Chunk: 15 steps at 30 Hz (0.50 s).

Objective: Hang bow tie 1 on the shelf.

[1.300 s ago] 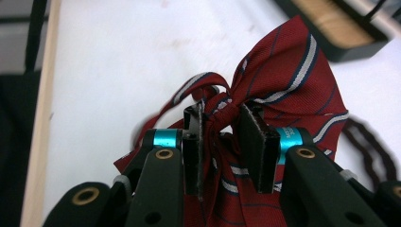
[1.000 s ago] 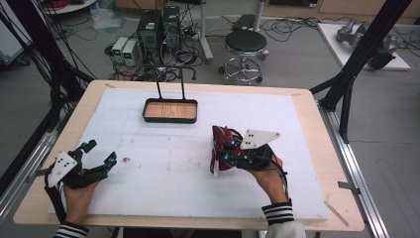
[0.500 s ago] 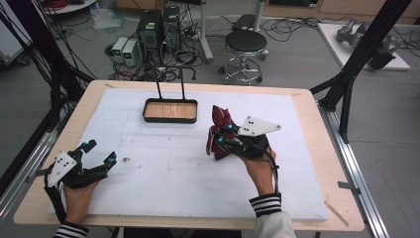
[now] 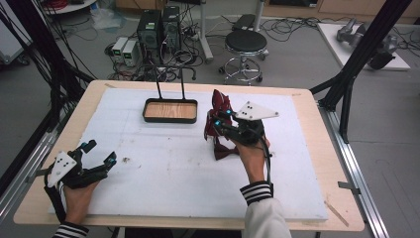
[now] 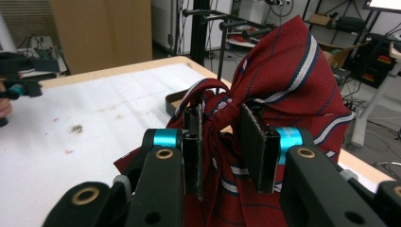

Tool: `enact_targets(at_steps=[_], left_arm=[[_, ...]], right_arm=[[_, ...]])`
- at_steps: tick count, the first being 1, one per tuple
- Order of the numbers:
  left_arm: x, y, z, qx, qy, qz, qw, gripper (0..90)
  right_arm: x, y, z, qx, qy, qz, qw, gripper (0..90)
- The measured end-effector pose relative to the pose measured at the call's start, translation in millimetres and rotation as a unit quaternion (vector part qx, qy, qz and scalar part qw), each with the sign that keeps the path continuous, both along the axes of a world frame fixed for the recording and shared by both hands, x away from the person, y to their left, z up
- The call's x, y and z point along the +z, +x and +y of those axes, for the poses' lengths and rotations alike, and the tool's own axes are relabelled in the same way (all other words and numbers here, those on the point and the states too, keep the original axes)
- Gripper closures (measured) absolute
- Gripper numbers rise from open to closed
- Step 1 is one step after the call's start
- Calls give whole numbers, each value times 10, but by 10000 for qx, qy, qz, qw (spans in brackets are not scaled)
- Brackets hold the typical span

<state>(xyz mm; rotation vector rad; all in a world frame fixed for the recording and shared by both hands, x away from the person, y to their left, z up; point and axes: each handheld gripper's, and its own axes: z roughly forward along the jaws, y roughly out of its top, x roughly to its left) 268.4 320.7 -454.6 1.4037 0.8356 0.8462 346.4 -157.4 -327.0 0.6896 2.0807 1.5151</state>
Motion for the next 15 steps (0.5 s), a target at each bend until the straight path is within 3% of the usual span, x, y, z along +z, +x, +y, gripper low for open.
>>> enact_targets(at_steps=[8, 15], left_arm=[[-1, 0, 8, -3, -35, 3, 10000, 152], [-1, 1, 12, -5, -51, 0, 10000, 153]], right_arm=[[119, 201, 121, -174, 70, -40, 9998, 713], [131, 341, 159, -301, 177, 32, 9994, 713]])
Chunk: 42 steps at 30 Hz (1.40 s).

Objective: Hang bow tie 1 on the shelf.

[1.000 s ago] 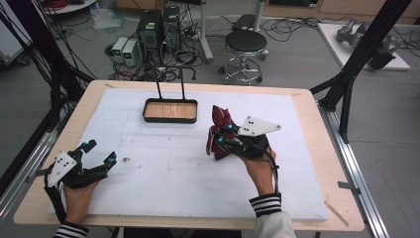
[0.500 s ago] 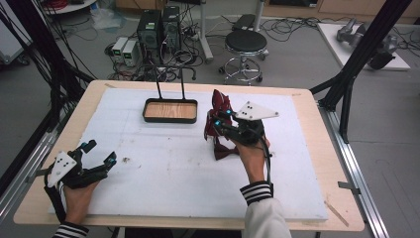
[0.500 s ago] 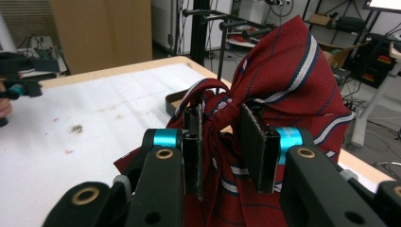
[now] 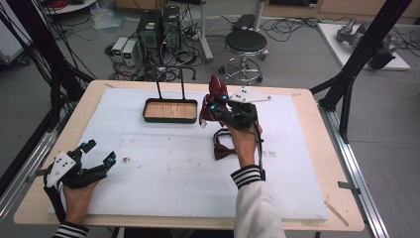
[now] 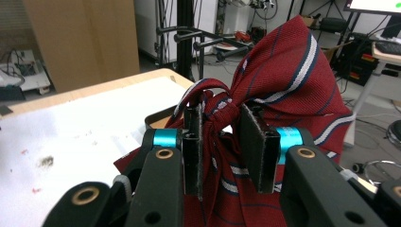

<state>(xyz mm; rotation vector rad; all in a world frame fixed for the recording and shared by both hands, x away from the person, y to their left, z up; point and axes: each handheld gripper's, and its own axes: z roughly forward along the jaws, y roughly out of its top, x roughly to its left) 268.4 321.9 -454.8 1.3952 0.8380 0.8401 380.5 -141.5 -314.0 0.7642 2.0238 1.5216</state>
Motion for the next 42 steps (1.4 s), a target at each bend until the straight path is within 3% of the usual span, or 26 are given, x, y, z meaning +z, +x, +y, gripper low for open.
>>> enact_targets(at_steps=[4, 13, 26, 42], left_arm=[[0, 4, 5, 9, -34, 23, 10000, 153], [0, 5, 9, 15, -53, 26, 10000, 153], [0, 6, 9, 7, -52, 27, 10000, 153], [0, 7, 10, 7, -60, 23, 10000, 152]], right_arm=[[29, 98, 55, 10, -52, -27, 10000, 713], [88, 315, 126, -72, 91, -37, 9999, 714], [198, 545, 227, -154, -55, -132, 9998, 714], [280, 755, 394, -5, 34, -212, 9998, 713]])
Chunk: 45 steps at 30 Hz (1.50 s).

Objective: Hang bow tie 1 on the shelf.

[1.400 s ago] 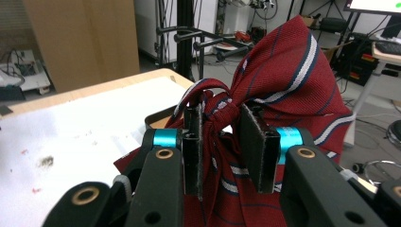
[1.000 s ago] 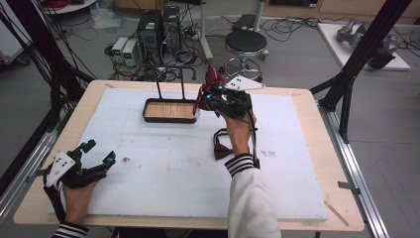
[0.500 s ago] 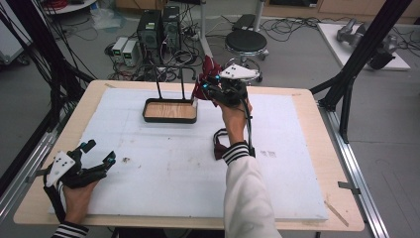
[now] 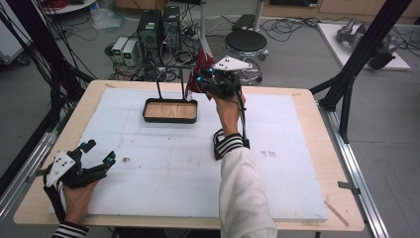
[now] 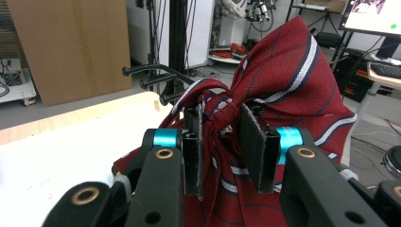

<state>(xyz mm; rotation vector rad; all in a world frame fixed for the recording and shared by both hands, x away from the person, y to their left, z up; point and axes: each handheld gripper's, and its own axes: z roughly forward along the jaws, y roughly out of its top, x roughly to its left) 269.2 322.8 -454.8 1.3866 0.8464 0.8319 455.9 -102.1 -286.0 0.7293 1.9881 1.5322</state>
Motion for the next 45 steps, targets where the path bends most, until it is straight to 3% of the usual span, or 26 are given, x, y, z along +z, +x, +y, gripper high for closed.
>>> enact_targets(at_steps=[10, 25, 45], left_arm=[[0, 2, 0, -8, -23, 3, 10000, 153], [0, 3, 4, -3, -35, 19, 10000, 153], [0, 3, 1, -9, -17, 15, 10000, 153]], right_arm=[[-28, 51, 50, 120, 7, 16, 9999, 713], [97, 159, 143, 195, 22, -84, 9998, 712], [-114, 410, -148, -344, -200, 326, 9987, 711]])
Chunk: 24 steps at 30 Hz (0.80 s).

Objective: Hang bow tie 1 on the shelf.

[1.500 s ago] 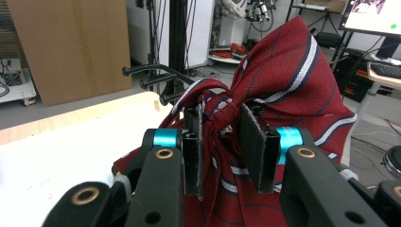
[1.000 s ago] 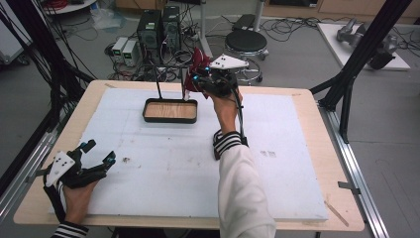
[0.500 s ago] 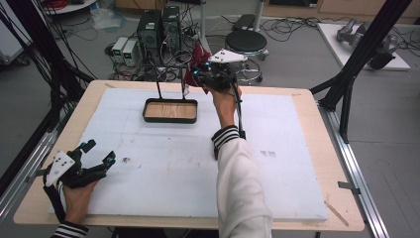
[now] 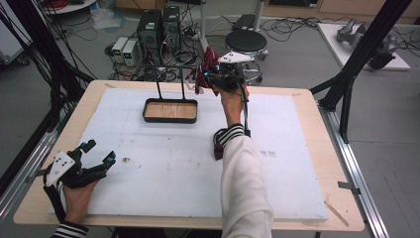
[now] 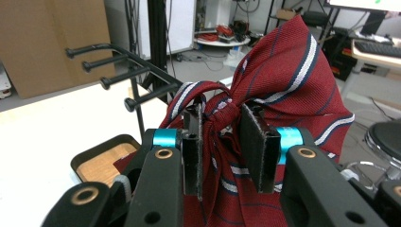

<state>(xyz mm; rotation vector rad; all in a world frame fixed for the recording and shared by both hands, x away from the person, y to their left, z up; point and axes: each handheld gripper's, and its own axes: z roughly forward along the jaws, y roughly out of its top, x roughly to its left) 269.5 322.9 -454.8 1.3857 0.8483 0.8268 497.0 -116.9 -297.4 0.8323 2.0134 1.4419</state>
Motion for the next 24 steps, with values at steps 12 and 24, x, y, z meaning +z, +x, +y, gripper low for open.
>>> enact_targets(at_steps=[12, 24], left_arm=[[0, -2, -4, 4, 32, -4, 10000, 153], [1, -6, -5, 2, 64, -10, 10000, 153]], right_arm=[[-173, 111, -83, -193, -9, 365, 9991, 710], [-320, 164, -81, -158, 20, 720, 9973, 709]])
